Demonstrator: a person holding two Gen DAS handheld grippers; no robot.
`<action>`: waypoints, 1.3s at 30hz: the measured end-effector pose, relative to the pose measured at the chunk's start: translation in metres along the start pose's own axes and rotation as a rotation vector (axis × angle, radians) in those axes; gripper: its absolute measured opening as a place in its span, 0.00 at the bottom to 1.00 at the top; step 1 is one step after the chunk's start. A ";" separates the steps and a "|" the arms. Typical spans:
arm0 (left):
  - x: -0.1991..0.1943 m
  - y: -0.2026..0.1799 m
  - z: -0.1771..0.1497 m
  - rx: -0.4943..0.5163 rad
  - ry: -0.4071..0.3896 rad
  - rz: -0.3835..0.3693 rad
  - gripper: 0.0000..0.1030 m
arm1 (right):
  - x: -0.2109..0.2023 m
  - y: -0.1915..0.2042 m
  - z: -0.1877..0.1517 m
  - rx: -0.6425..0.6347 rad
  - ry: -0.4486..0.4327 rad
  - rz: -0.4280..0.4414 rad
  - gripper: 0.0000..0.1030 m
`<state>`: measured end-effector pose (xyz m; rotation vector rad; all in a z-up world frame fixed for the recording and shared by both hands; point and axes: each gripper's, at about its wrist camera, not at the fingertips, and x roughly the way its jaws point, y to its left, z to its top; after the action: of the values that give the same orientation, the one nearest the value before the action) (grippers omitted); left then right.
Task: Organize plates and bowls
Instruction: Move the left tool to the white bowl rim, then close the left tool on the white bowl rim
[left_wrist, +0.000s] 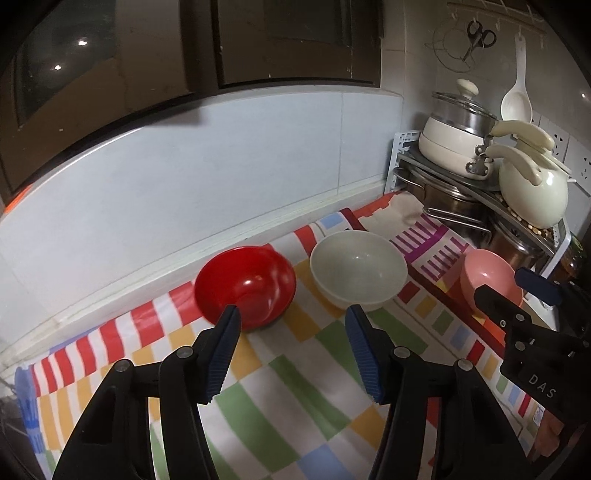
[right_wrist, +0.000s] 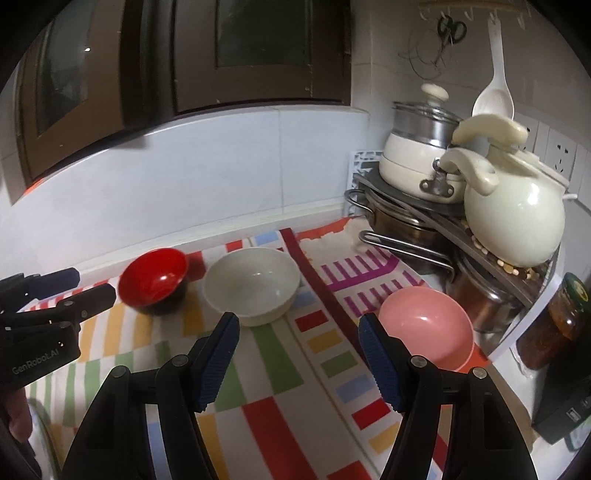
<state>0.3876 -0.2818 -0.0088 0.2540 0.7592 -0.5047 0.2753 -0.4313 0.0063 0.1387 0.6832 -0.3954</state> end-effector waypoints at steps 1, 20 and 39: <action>0.005 -0.001 0.002 0.002 0.000 -0.005 0.54 | 0.004 -0.002 0.001 0.006 0.003 0.001 0.66; 0.126 0.004 0.048 0.125 0.073 -0.055 0.34 | 0.114 -0.013 0.022 0.240 0.171 0.072 0.44; 0.211 -0.019 0.058 0.226 0.281 -0.116 0.13 | 0.176 -0.007 0.008 0.332 0.314 0.087 0.28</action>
<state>0.5422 -0.3936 -0.1186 0.5008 0.9951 -0.6751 0.4010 -0.4943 -0.0996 0.5526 0.9136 -0.4056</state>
